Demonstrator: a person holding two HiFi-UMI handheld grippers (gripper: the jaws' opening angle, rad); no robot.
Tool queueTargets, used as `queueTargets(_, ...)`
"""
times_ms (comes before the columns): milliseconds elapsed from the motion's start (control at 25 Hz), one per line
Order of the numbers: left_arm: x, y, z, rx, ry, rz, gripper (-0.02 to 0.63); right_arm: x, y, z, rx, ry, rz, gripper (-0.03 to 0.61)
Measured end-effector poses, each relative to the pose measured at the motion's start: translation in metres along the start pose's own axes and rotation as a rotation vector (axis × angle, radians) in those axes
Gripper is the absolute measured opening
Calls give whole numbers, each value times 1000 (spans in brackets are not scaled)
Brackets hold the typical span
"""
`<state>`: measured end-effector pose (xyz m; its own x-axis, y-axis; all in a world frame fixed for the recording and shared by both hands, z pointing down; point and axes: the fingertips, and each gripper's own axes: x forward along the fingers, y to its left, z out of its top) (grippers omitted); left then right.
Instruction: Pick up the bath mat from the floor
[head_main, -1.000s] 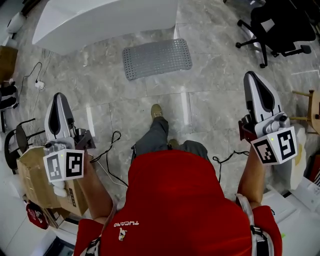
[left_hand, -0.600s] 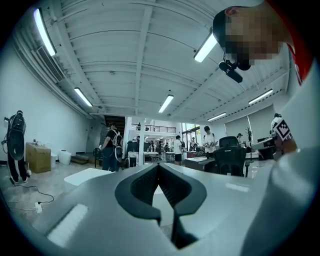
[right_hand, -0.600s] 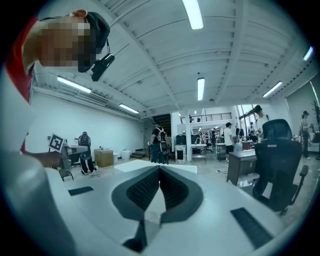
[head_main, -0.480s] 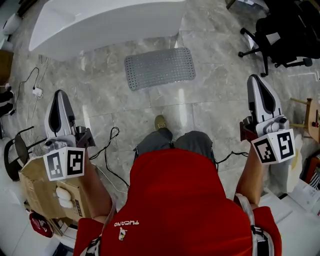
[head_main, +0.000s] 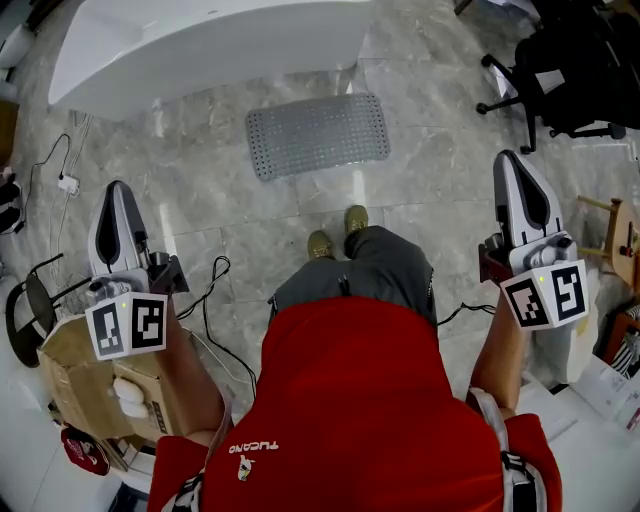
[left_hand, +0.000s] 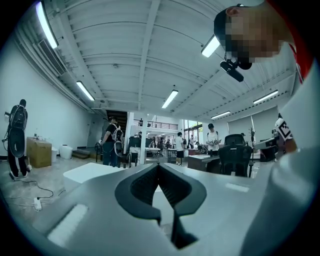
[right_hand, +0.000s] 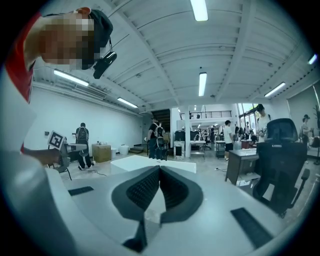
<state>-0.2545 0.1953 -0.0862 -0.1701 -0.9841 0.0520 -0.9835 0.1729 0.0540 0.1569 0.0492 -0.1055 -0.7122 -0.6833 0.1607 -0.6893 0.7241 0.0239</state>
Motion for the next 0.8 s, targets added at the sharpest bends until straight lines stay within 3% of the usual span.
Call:
queueTargets(520, 56, -3, 11, 23, -8, 100, 5, 70, -60, -1, 21, -36, 43, 2)
queueTargets(800, 98, -15, 13, 34, -21, 155, 5, 107, -97, -16, -39, -12, 47, 2)
